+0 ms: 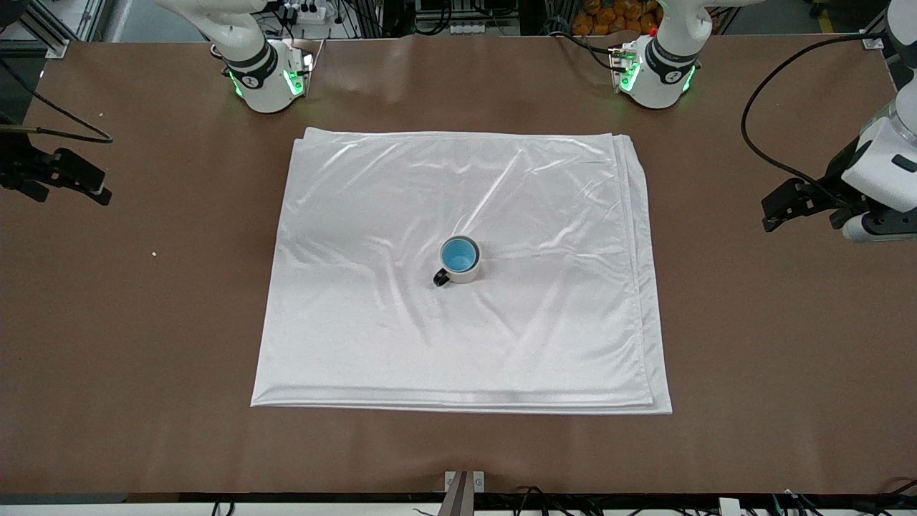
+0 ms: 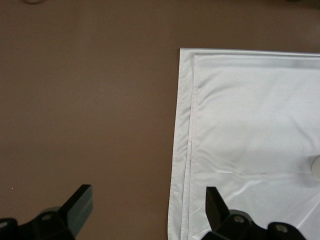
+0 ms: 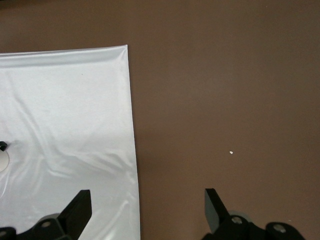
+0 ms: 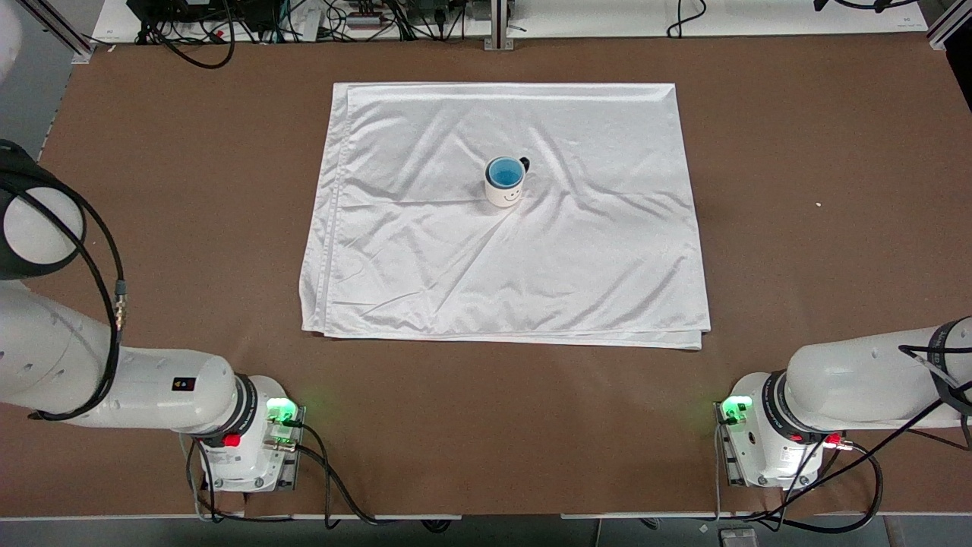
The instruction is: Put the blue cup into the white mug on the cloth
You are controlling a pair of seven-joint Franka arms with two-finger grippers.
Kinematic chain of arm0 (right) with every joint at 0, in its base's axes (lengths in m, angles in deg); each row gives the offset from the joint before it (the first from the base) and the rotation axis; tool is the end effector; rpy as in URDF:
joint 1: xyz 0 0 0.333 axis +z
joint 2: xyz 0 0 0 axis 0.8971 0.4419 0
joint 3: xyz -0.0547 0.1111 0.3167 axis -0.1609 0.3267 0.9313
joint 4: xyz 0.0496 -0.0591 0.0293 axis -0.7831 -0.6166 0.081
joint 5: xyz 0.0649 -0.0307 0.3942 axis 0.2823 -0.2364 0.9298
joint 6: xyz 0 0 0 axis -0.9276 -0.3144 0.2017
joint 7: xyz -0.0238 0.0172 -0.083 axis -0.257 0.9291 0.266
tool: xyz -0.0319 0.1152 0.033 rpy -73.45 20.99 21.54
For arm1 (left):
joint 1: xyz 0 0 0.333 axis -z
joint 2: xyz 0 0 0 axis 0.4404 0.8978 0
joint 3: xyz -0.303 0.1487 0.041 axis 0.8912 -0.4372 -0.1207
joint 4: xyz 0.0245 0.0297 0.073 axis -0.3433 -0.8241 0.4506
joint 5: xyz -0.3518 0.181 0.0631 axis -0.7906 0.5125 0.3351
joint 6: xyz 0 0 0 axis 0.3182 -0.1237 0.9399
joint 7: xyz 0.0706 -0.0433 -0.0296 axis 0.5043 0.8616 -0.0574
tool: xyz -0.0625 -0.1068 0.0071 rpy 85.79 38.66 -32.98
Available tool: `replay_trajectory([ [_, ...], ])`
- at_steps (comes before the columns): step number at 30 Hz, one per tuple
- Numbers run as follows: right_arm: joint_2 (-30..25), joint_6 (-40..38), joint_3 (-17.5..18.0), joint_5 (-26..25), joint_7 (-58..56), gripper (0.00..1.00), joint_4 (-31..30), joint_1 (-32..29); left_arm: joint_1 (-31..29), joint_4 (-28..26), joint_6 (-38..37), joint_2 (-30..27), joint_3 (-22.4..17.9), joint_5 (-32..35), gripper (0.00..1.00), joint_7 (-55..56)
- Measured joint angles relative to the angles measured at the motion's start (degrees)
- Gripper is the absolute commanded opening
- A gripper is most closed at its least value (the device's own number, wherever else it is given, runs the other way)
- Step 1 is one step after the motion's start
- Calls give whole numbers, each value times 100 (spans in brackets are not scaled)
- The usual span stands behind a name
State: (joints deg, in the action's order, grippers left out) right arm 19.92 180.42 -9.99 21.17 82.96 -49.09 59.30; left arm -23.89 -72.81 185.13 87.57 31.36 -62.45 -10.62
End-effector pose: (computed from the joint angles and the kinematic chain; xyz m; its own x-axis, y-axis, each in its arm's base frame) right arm 0.5605 -0.0140 0.6413 0.9955 -0.0757 0.0578 -0.0751 -0.9971 -0.0130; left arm 0.5982 -0.0615 0.6213 0.9955 0.0268 0.0911 0.0299 -0.9990 -0.0325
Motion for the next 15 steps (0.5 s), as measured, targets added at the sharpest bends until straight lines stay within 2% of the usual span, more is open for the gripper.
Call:
replay_trajectory([
  [15, -1, 72, -3, 0, -1, 100, 4, 95, -25, -268, -13, -321, -3, -1, 100, -2],
])
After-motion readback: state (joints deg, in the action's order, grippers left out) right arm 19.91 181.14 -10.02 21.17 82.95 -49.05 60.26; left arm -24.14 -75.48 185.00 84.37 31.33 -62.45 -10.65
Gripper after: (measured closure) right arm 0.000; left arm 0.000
